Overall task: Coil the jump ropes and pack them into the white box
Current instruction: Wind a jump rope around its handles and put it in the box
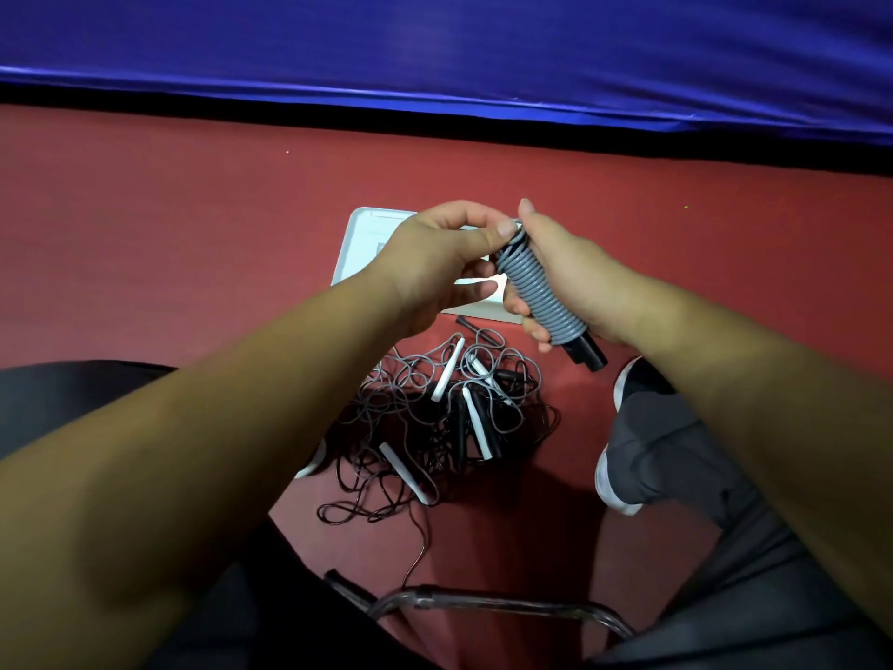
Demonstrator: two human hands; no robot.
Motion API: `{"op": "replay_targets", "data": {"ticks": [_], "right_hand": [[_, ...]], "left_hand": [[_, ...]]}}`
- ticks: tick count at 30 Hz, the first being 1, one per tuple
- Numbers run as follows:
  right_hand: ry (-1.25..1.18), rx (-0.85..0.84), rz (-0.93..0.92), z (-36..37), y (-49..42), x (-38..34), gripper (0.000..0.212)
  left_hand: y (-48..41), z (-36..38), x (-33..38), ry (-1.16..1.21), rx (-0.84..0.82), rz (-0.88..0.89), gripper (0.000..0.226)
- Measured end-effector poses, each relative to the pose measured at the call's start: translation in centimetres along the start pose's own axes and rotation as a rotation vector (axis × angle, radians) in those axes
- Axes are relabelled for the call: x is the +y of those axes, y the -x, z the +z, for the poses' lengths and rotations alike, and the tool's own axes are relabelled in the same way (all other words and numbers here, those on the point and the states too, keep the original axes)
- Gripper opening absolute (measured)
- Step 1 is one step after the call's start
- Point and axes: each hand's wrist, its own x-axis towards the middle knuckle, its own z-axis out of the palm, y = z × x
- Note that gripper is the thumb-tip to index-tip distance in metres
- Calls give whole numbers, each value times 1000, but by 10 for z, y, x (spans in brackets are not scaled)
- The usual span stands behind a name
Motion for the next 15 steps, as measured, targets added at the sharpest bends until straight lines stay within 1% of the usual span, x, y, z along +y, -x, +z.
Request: {"op": "replay_targets", "data": {"ticks": [3, 6, 7, 9, 11, 15], "right_hand": [[26, -17, -11, 1, -3, 3, 88], [55, 30, 21, 0, -5, 6, 95], [64, 43, 29, 0, -5, 7, 93], [71, 60, 28, -1, -3, 8, 81], [54, 66, 17, -1, 0, 9, 71], [43, 58, 9, 0, 3, 6, 70]], "left_hand": [[-1, 2, 1, -22, 21, -10, 3], [-5, 2, 0, -24, 48, -23, 5], [-6, 3, 0, -26, 61, -30, 6], [-6, 3, -3, -26, 97, -31, 7], [-5, 5, -7, -17, 123, 12, 11], [-2, 9, -18, 7, 155, 103, 15]]}}
